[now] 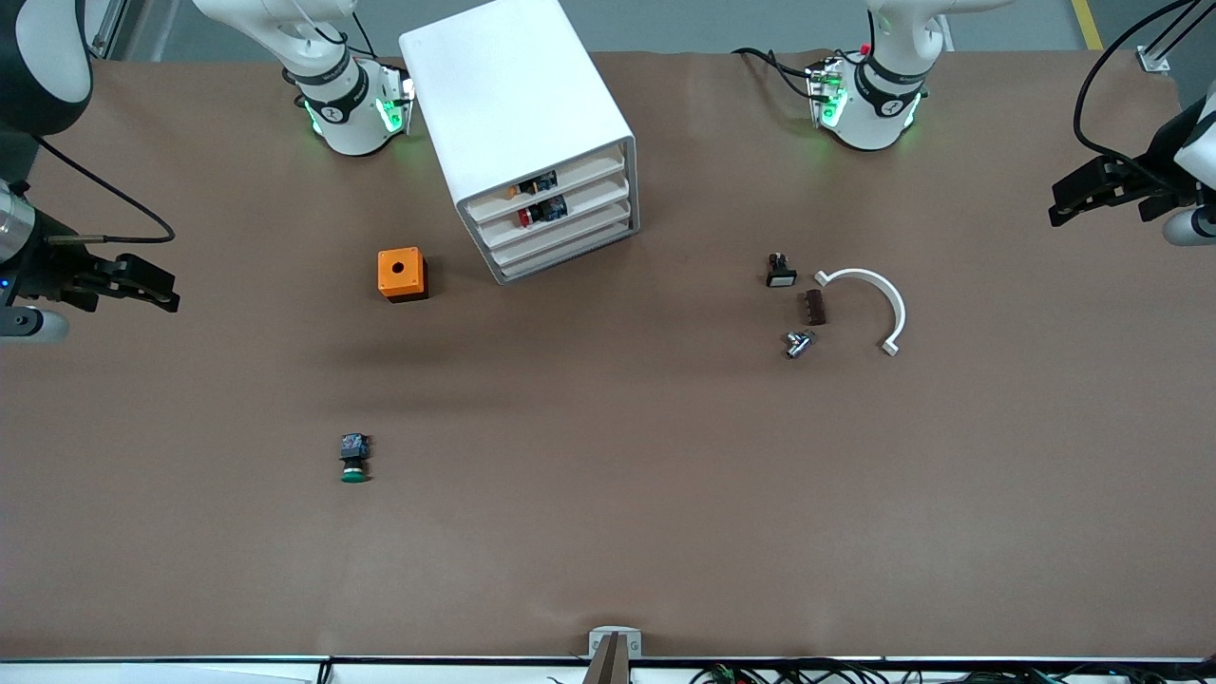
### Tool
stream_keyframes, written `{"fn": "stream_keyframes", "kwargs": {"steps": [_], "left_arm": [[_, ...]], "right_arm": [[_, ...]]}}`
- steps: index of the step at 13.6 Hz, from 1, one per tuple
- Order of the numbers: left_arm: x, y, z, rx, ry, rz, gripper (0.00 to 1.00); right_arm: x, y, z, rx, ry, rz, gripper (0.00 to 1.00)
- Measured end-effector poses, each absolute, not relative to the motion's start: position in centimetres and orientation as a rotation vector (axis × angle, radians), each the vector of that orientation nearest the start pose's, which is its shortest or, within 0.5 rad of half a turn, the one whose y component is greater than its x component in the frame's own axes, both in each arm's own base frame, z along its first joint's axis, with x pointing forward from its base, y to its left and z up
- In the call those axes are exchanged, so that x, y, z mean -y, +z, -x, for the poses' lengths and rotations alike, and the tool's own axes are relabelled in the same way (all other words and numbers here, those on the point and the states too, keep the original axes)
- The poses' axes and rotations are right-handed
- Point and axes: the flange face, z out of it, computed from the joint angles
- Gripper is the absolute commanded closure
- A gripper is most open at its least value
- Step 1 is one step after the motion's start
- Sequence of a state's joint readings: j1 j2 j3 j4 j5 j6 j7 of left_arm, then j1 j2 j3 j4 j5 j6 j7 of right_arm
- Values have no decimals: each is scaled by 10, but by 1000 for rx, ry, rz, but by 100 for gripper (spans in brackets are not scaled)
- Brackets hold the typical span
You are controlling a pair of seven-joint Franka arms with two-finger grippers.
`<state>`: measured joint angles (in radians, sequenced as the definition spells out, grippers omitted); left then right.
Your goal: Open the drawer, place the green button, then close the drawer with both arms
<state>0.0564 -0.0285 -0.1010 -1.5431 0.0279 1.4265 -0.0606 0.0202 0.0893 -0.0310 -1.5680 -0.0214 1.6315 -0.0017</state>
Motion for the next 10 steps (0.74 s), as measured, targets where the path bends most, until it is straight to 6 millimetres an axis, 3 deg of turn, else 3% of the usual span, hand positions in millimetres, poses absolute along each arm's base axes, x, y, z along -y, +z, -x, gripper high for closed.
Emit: {"fn": "stream_keyframes", "kwargs": {"steps": [7,10], "left_arm": [[24,630,-538,19,164,3103,0],[27,597,-557,7,253,3101,0]], "right_arm": [[7,580,-585,-9,41,3165,0],[4,580,-585,-2,42,3165,0]]}}
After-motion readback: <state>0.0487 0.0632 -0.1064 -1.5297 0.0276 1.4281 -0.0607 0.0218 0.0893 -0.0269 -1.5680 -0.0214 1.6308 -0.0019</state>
